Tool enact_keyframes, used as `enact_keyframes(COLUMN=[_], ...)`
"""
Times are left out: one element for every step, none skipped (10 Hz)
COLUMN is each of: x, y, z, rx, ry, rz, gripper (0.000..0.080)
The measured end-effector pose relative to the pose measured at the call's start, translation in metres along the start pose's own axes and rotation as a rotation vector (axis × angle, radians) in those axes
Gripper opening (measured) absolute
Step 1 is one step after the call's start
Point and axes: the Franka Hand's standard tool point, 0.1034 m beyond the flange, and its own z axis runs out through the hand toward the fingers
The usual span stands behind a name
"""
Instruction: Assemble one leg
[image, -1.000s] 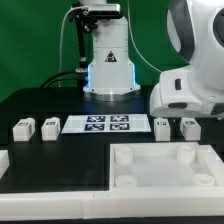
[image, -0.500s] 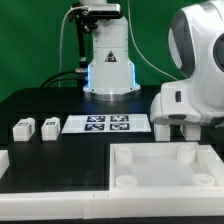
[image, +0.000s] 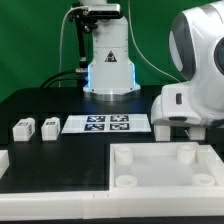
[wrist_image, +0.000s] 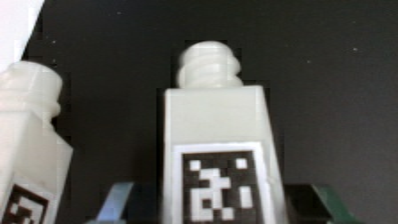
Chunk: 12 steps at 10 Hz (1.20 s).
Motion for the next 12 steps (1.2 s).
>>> enact_keyframes(x=[0.000,0.000,0.000,0.000,0.000,0.000,0.001,0.001,-0.004,-0.005,-0.004,-0.010], y=[0.000,0.000,0.000,0.000,0.000,0.000,0.001,0.005,0.010,0.011,0.014,0.022], z=[0.000,0.000,0.000,0.000,0.000,0.000,-0.004,-0.028,-0.056,-0.077,-0.100,-0.121], rx=[0.000,0.000,0.000,0.000,0.000,0.000,-0.001,0.006,0.012,0.022,0.036,0.048], ry=[0.000,0.000,0.000,0.000,0.000,0.000,0.009,0.044,0.066,0.103,0.198,0.290], rz=[0.000,0.000,0.000,0.000,0.000,0.000,-0.005,-0.026,-0.057,-0.079,-0.100,-0.107], gripper=[0.0288,0.0288,0.0288,0.0288,0.0288,0.0288,0.0288,0.0289,0.0290,0.0290,0.0290,0.0290])
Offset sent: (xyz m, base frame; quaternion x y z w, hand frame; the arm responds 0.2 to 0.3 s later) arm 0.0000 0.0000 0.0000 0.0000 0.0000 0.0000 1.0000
